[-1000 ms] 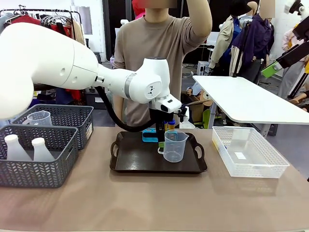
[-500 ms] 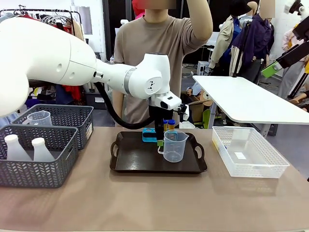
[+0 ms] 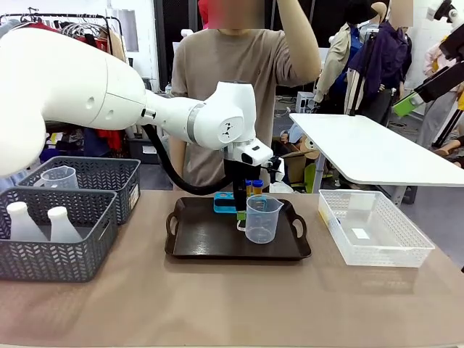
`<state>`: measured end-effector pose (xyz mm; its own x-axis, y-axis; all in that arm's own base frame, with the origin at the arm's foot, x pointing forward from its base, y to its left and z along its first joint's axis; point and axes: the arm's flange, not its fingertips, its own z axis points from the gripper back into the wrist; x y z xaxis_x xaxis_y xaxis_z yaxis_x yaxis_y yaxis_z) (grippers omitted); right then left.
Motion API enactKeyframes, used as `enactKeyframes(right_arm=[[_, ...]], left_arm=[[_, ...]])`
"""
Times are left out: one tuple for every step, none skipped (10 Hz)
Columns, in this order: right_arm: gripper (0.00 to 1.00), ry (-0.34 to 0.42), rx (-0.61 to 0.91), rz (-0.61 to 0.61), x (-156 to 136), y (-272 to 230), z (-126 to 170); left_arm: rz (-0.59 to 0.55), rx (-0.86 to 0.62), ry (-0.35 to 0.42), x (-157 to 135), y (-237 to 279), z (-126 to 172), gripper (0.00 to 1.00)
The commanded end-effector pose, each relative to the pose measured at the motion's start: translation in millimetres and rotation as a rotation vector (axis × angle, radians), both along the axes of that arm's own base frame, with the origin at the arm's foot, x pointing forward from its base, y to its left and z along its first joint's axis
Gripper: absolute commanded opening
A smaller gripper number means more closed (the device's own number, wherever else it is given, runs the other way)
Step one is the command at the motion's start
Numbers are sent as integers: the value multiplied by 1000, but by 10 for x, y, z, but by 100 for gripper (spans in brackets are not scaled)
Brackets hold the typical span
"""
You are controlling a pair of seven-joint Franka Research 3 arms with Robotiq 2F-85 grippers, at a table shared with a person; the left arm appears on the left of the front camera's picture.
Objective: Prepare the laboratory tools.
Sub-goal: Pick up one Small flask and place it on the Handle tray.
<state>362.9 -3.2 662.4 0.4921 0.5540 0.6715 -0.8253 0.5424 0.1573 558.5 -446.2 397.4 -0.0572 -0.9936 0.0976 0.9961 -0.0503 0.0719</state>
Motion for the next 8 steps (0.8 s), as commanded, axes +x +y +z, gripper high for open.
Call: enactKeyframes(right_arm=[[100, -7, 26, 10, 6, 5, 20], [100, -7, 26, 10, 6, 5, 20], [100, -7, 26, 10, 6, 5, 20], [100, -7, 26, 10, 6, 5, 20], [100, -7, 26, 10, 6, 5, 20], [100, -7, 26, 10, 6, 5, 20], [100, -7, 26, 10, 6, 5, 20], [100, -7, 26, 10, 6, 5, 20]], left_arm=[[24, 27, -6, -96, 178, 217, 100], [33, 44, -19, -134, 297, 383, 100], [85, 64, -20, -169, 502, 616, 100], [152, 66, -27, -294, 677, 816, 100], [228, 74, -23, -370, 872, 983, 100], [349, 63, -42, -465, 1049, 1186, 100], [439, 62, -68, -538, 1204, 1361, 100], [518, 72, -100, -638, 1422, 1603, 100]])
